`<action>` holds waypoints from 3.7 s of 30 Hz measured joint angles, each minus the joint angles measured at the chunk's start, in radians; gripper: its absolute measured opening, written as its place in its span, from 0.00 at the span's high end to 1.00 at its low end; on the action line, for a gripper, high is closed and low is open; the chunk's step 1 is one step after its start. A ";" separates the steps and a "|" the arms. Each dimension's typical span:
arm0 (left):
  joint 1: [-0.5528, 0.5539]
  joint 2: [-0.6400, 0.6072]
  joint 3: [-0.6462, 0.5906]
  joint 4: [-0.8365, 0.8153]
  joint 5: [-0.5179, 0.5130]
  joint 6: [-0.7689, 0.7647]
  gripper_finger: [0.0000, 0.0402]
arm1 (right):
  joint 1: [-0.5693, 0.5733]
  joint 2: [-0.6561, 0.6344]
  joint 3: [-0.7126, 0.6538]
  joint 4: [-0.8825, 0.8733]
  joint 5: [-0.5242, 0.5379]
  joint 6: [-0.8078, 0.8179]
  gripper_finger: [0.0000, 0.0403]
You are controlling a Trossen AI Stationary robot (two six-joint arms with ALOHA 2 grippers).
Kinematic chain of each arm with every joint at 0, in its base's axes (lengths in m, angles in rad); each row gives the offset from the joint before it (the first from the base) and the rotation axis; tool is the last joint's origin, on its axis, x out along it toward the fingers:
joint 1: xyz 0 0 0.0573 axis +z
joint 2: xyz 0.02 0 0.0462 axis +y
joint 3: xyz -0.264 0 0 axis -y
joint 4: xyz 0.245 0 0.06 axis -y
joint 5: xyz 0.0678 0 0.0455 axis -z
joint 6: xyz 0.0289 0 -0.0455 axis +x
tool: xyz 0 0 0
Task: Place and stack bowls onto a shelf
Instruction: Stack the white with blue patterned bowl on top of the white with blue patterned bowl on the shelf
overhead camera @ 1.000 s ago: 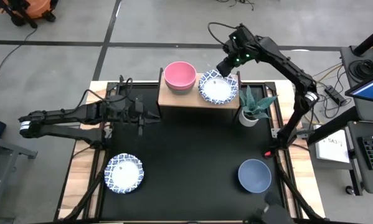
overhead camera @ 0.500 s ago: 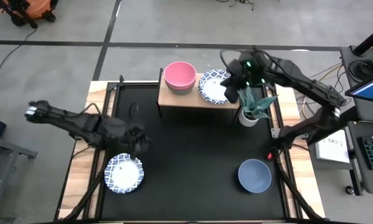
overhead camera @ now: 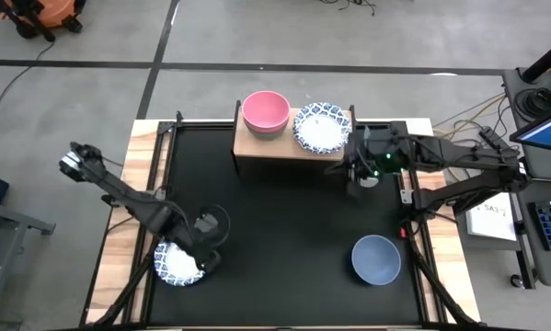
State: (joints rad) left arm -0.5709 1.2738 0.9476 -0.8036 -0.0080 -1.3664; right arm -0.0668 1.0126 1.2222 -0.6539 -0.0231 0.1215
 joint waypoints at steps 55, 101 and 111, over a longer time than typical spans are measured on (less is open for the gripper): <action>-0.128 0.431 0.393 -0.449 0.070 0.256 1.00 | 0.213 -0.074 -0.459 0.541 -0.031 -0.135 0.98; 0.553 0.555 1.018 0.067 -0.404 1.992 1.00 | 0.482 -0.229 -0.529 0.506 -0.037 -0.226 0.98; 0.677 0.617 1.018 0.215 -0.356 2.043 1.00 | 0.482 -0.218 -0.530 0.506 -0.037 -0.203 0.98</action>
State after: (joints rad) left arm 0.1057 1.8910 1.9659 -0.5886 -0.3636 0.6765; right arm 0.4149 0.7945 0.6926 -0.1478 -0.0605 -0.0818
